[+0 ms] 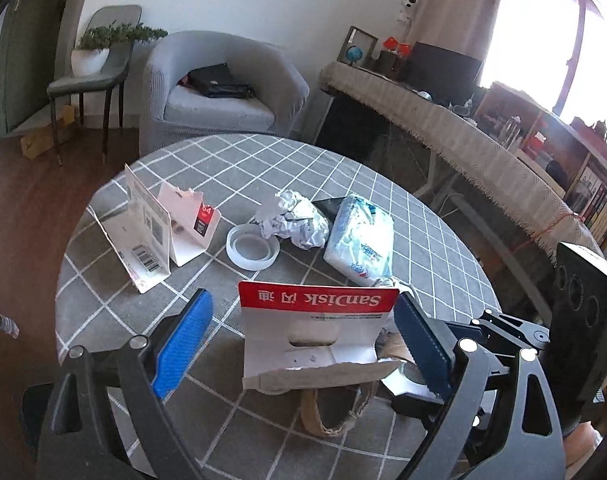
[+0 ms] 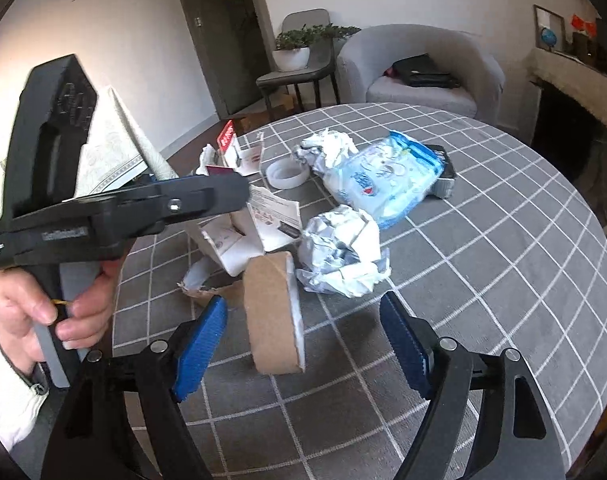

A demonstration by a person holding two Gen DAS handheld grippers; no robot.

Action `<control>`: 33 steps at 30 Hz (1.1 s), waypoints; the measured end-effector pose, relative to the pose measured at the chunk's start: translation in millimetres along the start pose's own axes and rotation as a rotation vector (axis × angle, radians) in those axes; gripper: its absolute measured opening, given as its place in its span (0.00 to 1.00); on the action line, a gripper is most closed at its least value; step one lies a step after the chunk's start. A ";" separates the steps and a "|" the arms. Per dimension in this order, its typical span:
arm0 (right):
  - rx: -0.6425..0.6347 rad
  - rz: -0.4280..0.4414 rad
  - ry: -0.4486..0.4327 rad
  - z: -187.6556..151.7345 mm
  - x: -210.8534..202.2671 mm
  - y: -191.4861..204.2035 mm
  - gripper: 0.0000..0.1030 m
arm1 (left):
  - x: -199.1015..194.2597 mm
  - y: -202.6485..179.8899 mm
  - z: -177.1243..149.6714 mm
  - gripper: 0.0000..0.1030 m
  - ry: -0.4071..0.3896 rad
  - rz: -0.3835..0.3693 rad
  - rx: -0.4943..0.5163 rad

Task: Collect trash
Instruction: 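Grasp the red-white SanDisk package with the left gripper while the right gripper grasps the brown tape core, then carry the SanDisk package and tape core to the green bin with both grippers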

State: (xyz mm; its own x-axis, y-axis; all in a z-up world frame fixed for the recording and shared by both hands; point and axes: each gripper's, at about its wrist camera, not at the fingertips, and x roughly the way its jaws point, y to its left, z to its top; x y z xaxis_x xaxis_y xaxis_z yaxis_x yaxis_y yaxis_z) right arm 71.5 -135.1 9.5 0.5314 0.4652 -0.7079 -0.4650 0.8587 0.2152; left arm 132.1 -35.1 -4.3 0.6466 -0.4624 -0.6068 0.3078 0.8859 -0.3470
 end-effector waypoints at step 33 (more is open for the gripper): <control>-0.020 -0.076 -0.024 -8.8 -21.3 21.8 0.24 | -68.3 -0.9 -22.8 0.77 -0.132 0.035 -0.036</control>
State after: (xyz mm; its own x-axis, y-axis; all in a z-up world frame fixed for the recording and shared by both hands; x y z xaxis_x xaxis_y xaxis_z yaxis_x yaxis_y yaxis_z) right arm 43.8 -128.2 23.3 0.5825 0.4043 -0.7052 -0.4371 0.8872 0.1477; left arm 71.7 -5.2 21.1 0.7433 -0.4205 -0.5203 0.2600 0.8982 -0.3546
